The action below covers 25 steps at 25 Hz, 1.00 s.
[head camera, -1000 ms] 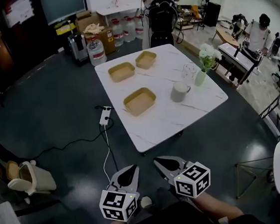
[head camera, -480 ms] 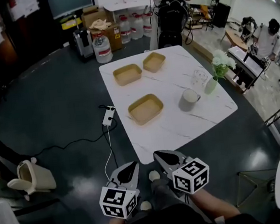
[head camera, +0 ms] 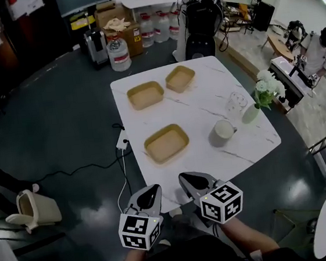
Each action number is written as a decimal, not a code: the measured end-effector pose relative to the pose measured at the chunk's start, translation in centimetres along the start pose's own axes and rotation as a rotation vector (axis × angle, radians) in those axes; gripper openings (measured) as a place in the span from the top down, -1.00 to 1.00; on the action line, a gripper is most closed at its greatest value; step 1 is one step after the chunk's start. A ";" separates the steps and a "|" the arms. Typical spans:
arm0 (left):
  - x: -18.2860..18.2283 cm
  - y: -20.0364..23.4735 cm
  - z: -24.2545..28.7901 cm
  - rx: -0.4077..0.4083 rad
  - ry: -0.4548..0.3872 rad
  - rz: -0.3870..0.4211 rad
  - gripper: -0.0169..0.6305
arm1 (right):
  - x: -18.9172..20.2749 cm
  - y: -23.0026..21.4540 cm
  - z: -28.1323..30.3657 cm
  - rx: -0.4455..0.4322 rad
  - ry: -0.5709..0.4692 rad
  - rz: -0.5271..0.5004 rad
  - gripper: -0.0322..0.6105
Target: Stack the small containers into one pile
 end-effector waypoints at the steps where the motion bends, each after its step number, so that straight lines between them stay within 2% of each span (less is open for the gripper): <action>1: -0.3 0.3 0.6 -0.005 0.002 -0.003 0.97 | -0.3 -0.7 0.4 0.000 0.003 -0.001 0.91; 17: -3.1 5.3 8.6 -0.122 0.032 -0.039 0.97 | -4.2 -10.3 6.6 0.032 0.052 -0.022 0.91; 25: -3.0 7.2 11.1 -0.203 0.049 -0.059 0.86 | -4.5 -14.8 9.0 0.113 0.063 -0.025 0.91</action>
Point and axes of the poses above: the fingertips, and each gripper's own axes: z forward along the fingers, y to its left, x out of its underside, the point moved 7 cm from there along -z, backward along the fingers, and after that the axes turned 3 degrees about -z, right-handed, at the moved point
